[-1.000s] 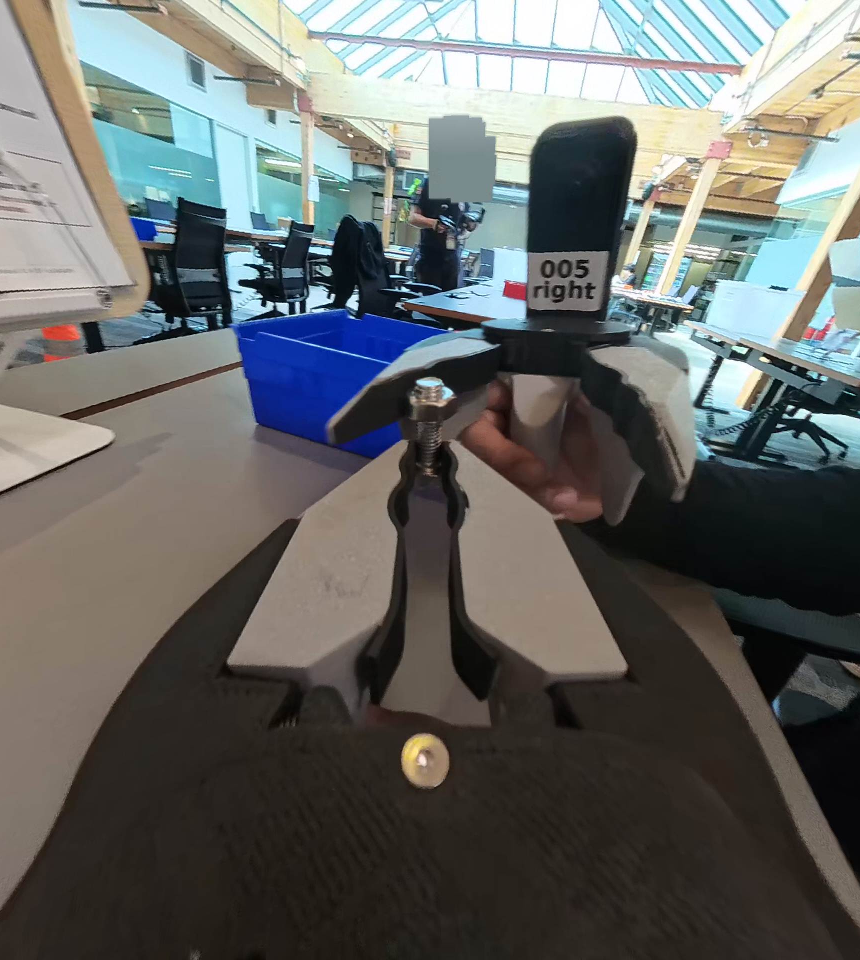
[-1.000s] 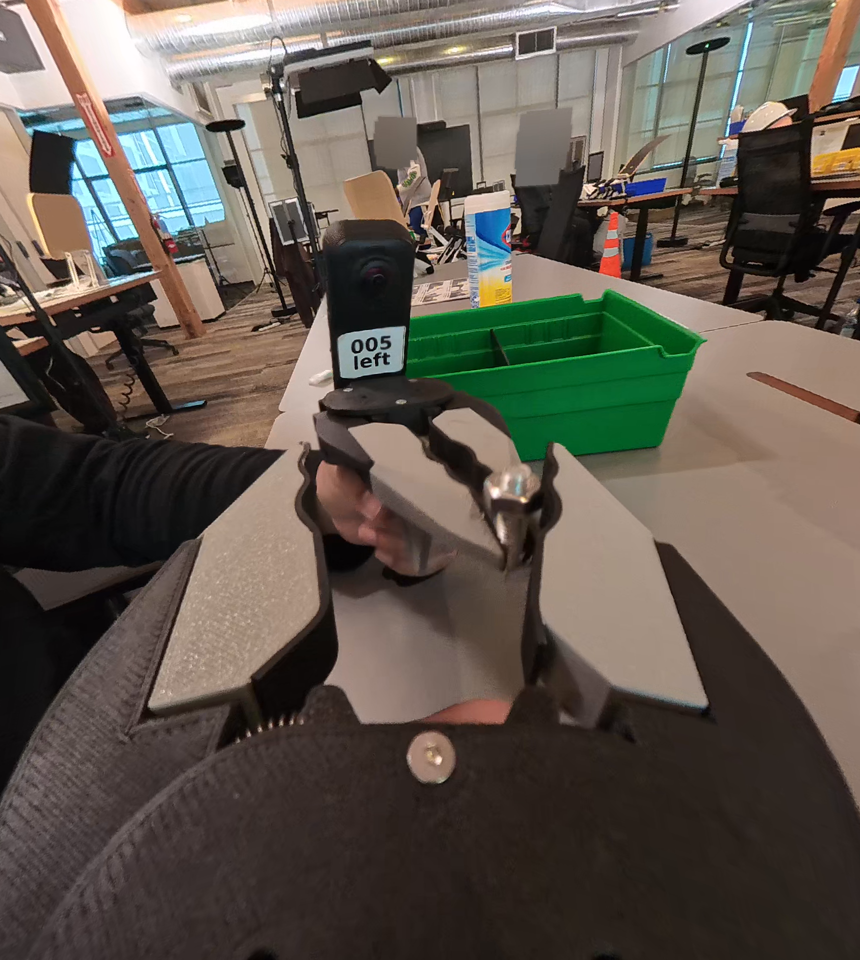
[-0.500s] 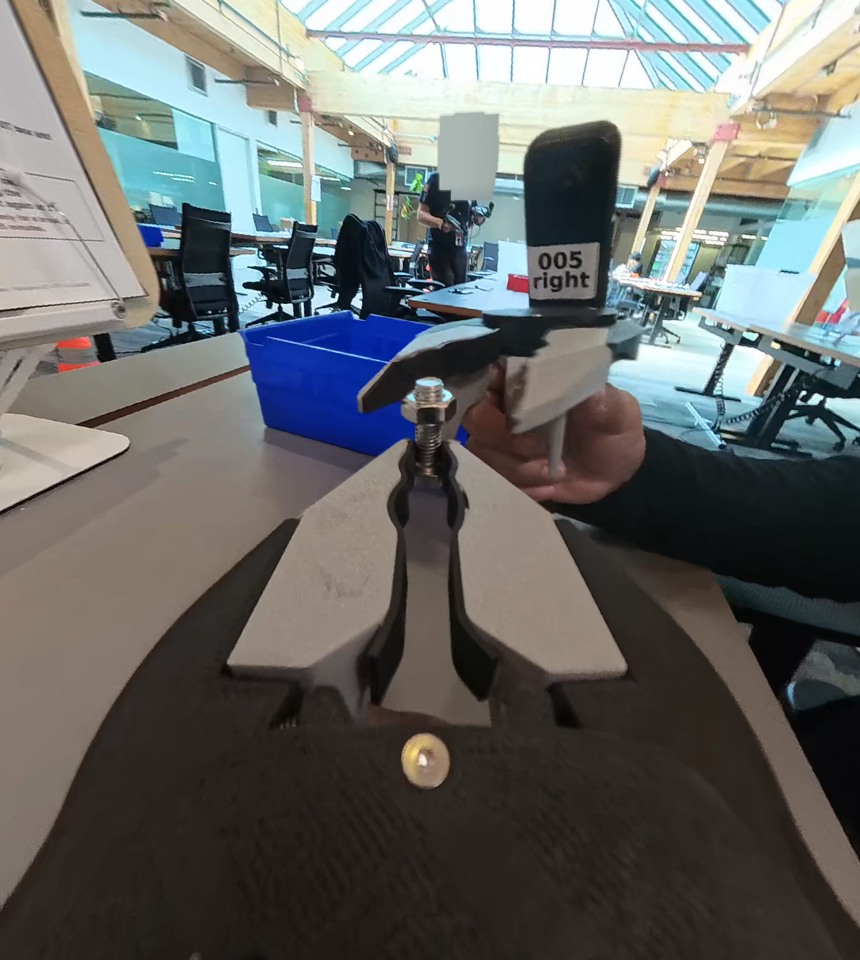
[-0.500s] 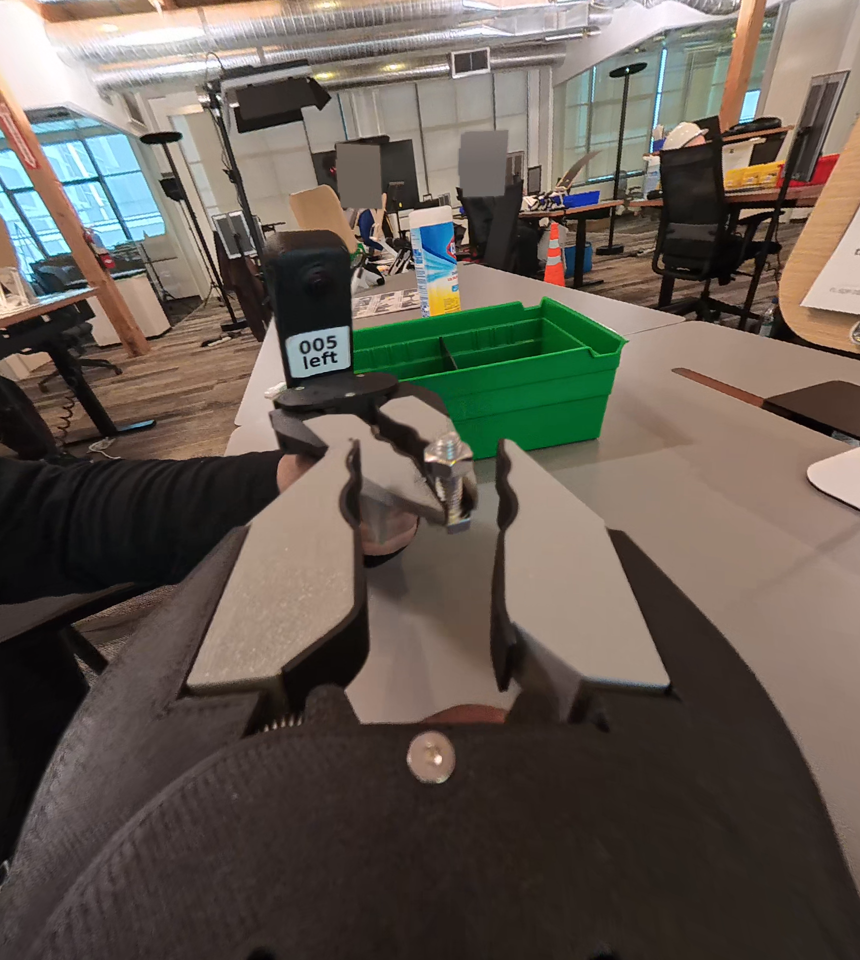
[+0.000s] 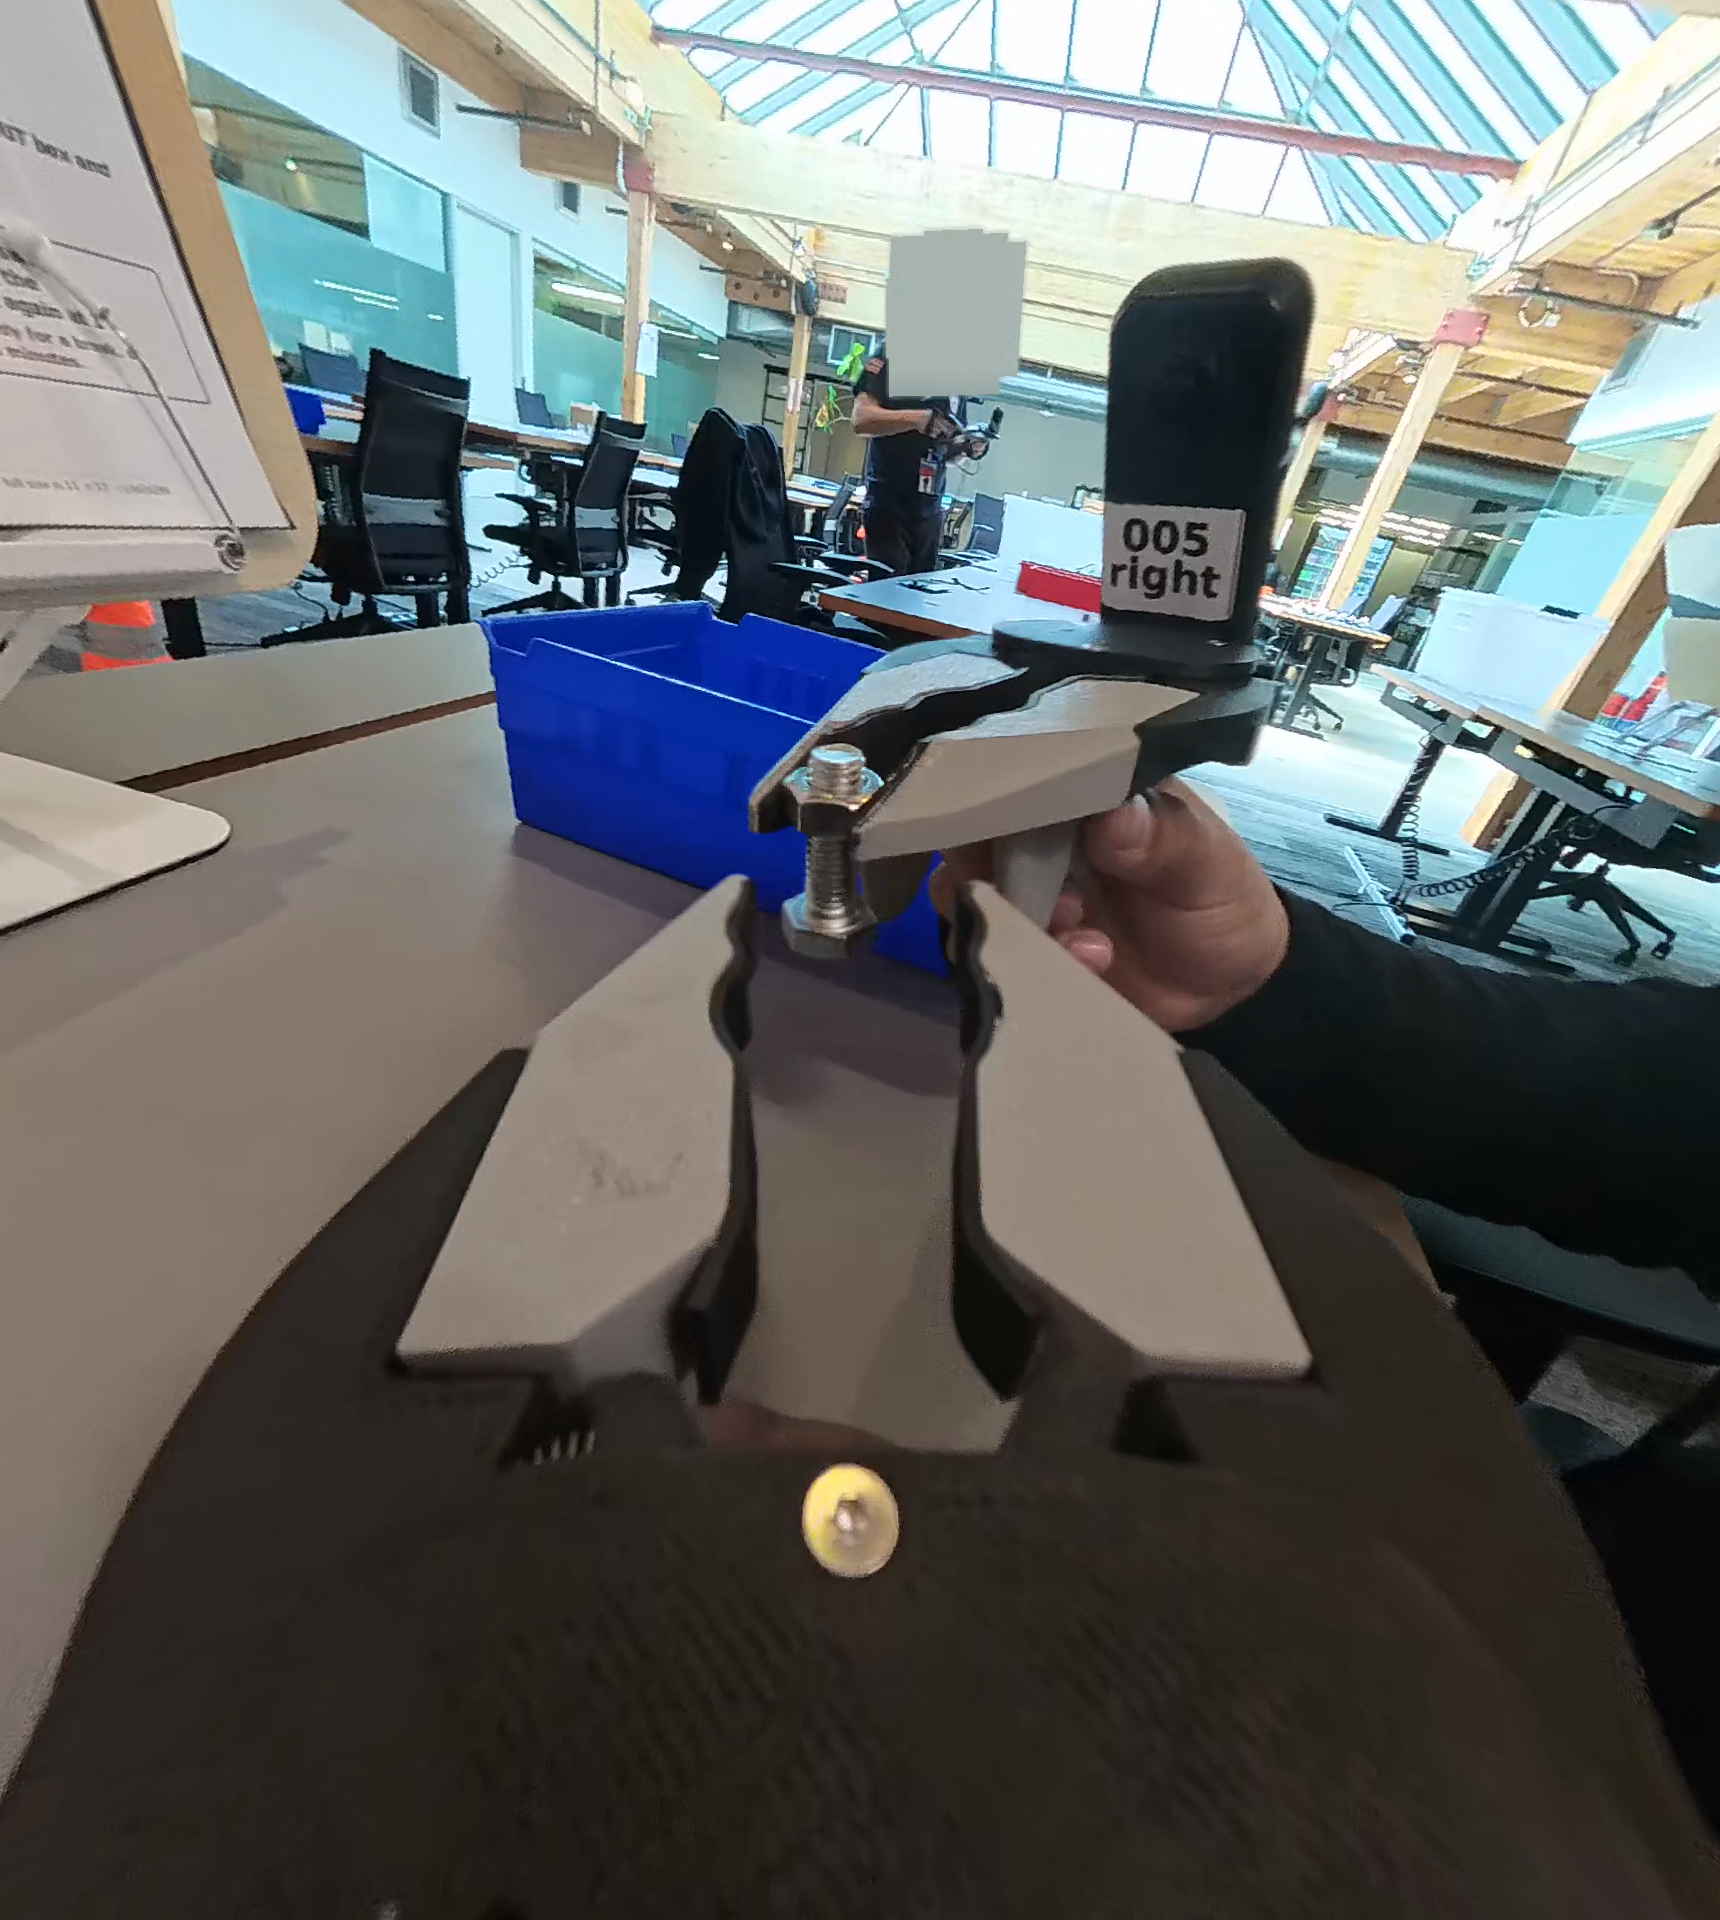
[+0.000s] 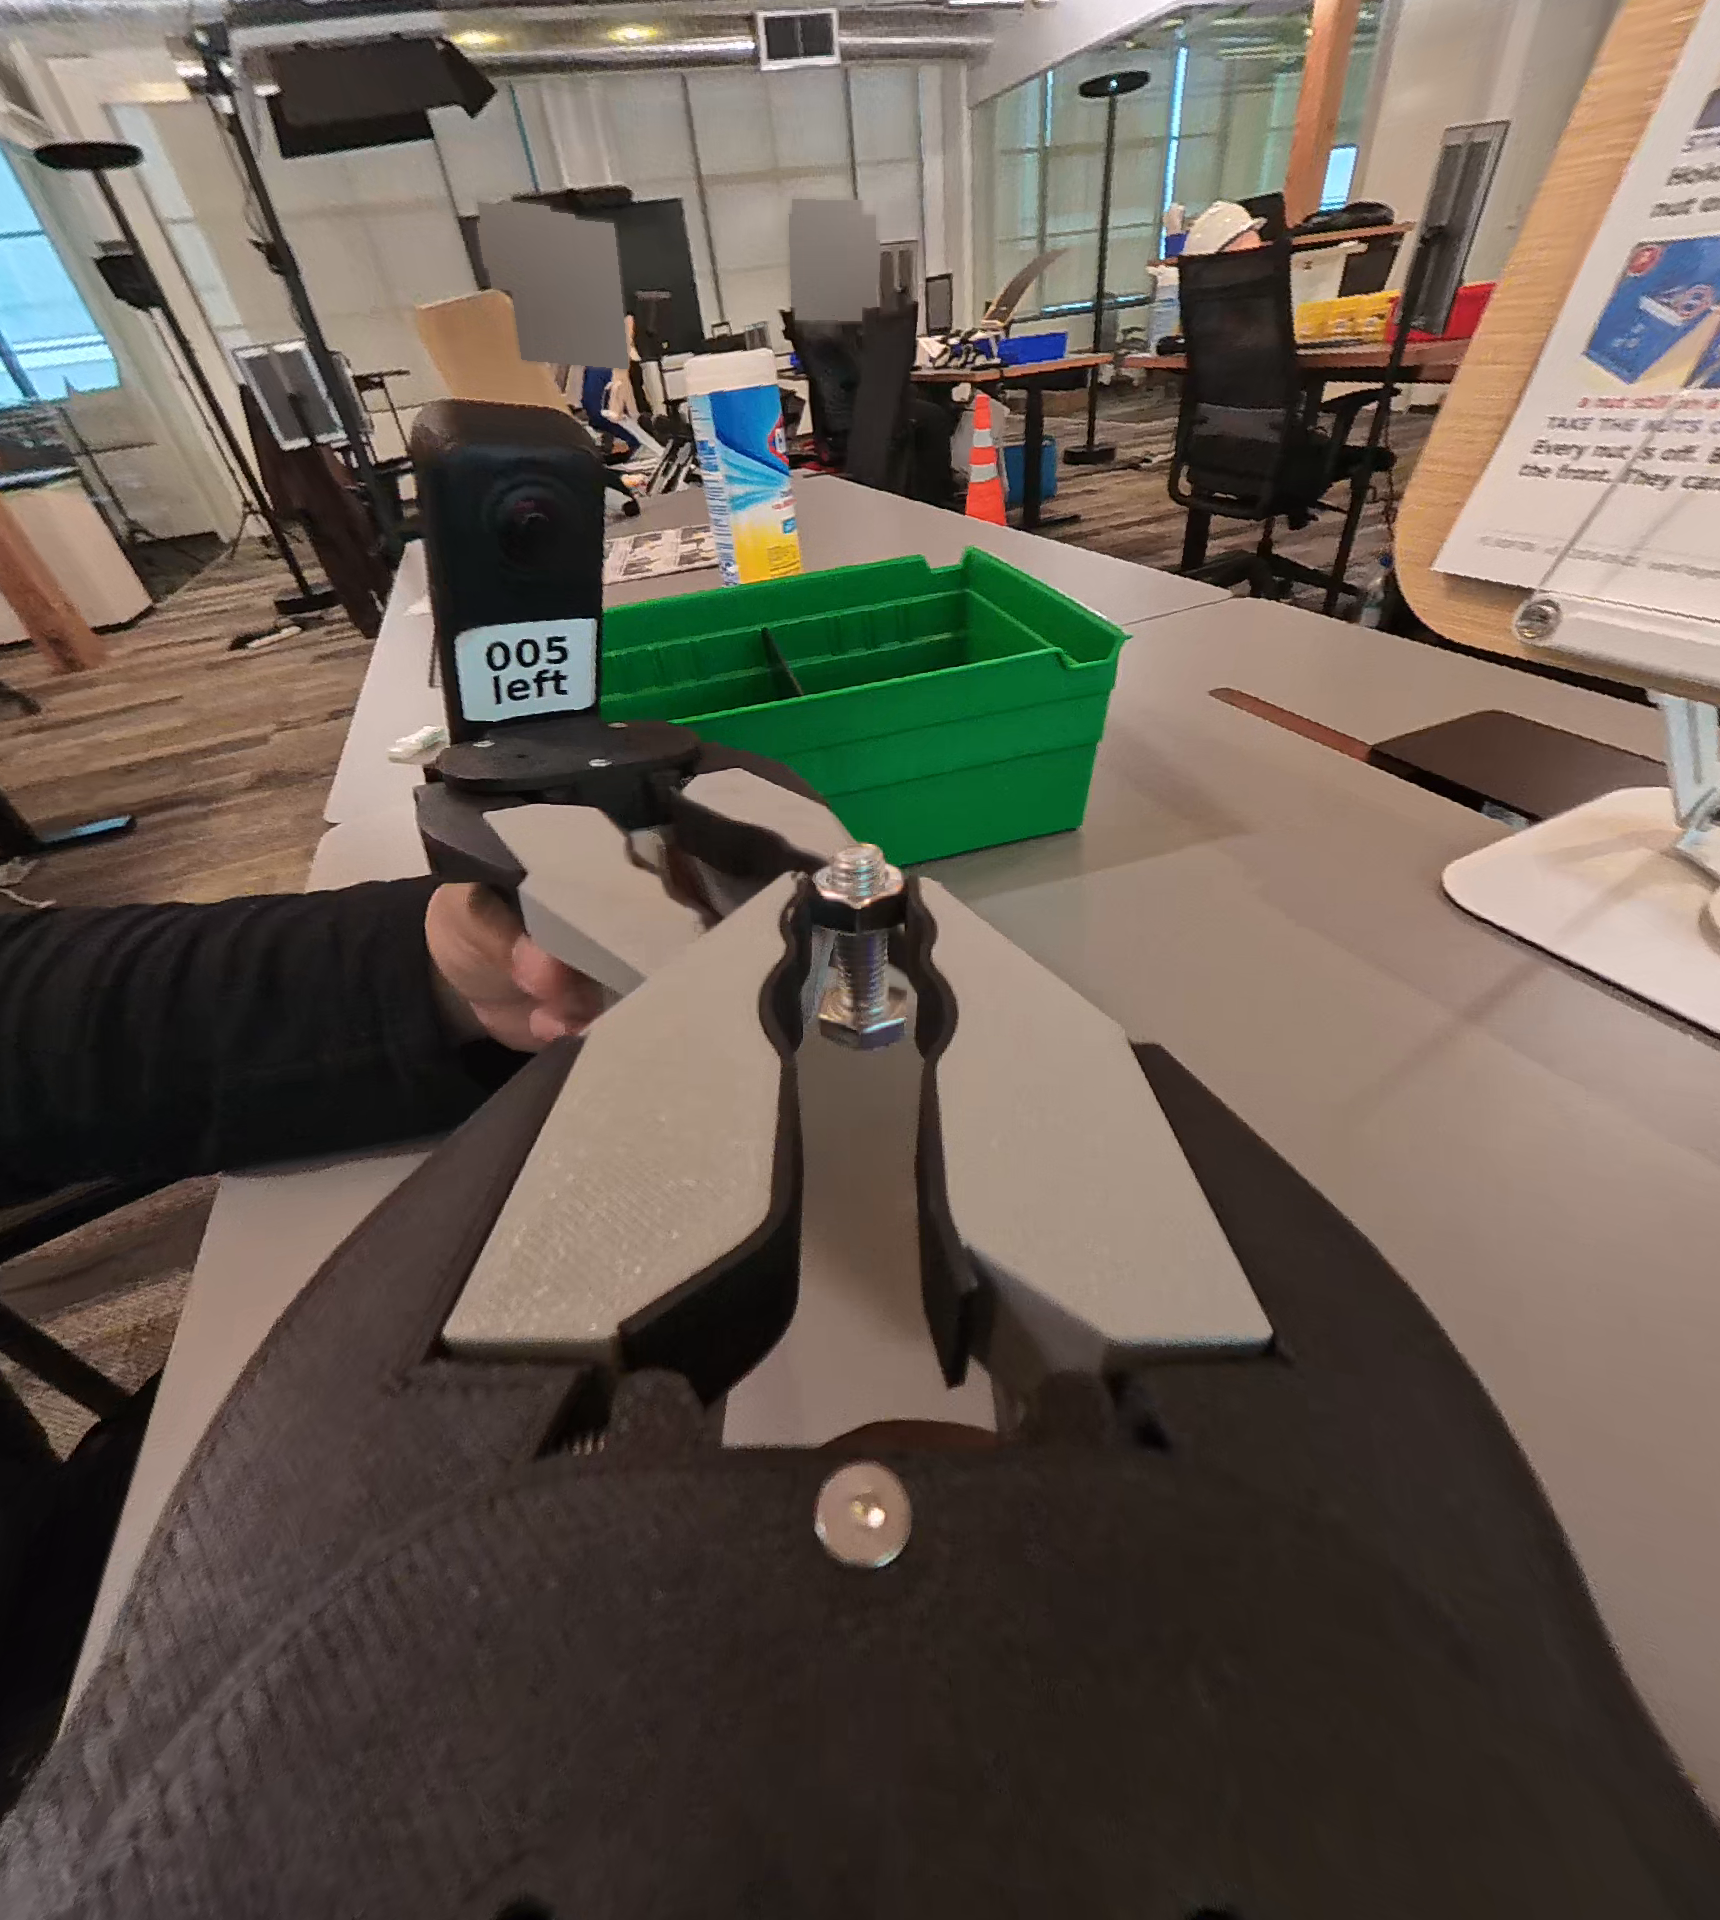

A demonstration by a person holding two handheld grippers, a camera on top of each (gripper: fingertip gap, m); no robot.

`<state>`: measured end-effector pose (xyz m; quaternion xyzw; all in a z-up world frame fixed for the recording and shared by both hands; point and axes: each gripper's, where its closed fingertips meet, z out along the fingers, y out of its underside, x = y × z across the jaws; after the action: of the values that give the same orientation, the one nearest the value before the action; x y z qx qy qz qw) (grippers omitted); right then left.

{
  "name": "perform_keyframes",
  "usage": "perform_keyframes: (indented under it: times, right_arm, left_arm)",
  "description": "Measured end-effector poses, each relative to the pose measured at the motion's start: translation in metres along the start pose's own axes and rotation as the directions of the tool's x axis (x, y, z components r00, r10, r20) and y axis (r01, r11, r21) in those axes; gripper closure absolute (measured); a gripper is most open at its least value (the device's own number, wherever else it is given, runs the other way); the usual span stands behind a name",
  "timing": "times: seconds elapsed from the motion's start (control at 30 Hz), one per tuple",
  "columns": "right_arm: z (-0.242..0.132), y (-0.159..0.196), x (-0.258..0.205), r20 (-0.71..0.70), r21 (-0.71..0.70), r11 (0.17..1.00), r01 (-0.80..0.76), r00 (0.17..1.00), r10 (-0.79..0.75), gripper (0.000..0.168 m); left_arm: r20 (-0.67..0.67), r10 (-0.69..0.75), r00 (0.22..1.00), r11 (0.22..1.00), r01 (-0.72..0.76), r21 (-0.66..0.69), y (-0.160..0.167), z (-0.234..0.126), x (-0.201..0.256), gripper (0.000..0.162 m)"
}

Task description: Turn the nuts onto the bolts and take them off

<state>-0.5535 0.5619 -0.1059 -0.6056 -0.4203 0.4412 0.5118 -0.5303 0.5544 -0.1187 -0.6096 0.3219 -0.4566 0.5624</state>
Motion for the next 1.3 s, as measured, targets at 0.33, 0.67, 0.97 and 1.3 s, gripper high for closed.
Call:
perform_keyframes:
  times: [0.33, 0.67, 0.97, 1.3]
  right_arm:
    - [-0.069, -0.059, 0.003, -0.153, 0.153, 0.988, 0.03, 0.988, -0.007, 0.154]
    - [-0.243, -0.016, 0.149, -0.732, -0.121, 0.987, -0.106, 0.681, -0.017, 0.154]
    - [-0.261, 0.035, 0.18, -0.795, -0.276, 0.922, -0.273, 0.604, -0.059, 0.143]
    - [-0.167, -0.038, 0.091, -0.564, -0.188, 0.982, 0.005, 0.818, -0.113, 0.14]
  left_arm:
    - [-0.002, -0.002, 1.0, 1.0, 0.002, 0.026, -0.006, -0.003, 0.001, 0.124]
    - [-0.004, 0.036, 0.999, 0.999, -0.036, -0.014, 0.002, 0.004, 0.007, 0.129]
    - [0.016, 0.005, 1.0, 0.999, -0.004, -0.051, 0.012, 0.005, -0.002, 0.129]
    - [0.016, 0.01, 1.0, 0.996, -0.009, -0.088, 0.021, 0.008, -0.002, 0.129]
